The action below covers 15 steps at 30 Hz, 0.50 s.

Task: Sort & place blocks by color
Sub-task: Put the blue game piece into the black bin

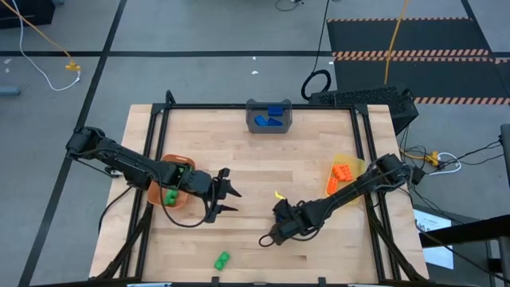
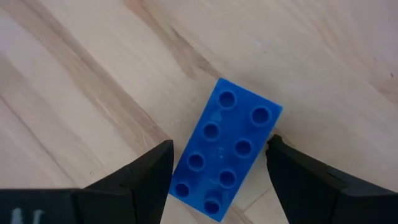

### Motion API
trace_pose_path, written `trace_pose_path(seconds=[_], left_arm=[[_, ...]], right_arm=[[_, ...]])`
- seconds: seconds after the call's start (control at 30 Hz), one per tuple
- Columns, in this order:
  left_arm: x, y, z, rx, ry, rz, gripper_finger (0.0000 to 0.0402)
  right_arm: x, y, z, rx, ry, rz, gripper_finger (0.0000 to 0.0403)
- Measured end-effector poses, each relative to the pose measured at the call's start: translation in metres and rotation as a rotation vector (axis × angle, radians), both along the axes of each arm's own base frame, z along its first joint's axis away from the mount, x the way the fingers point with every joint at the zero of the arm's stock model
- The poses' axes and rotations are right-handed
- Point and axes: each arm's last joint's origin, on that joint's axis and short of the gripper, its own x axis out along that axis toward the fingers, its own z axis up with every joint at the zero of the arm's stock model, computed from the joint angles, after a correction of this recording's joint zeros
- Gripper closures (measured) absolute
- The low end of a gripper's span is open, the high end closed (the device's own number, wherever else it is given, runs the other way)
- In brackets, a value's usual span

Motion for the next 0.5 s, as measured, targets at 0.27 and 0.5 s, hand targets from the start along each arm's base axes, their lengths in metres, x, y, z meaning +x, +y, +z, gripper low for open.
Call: trace_pose_path(seconds=[0.27, 0.5], left_arm=[[0.001, 0.0, 0.001, -0.004, -0.016, 0.0, 0.0179], [0.001, 0.0, 0.002, -0.006, -0.018, 0.001, 0.0178]], right_arm=[[-0.003, -0.002, -0.017, 0.027, -0.096, 0.066, 0.0156], [0.0, -0.004, -0.018, -0.014, -0.131, 0.142, 0.0161]])
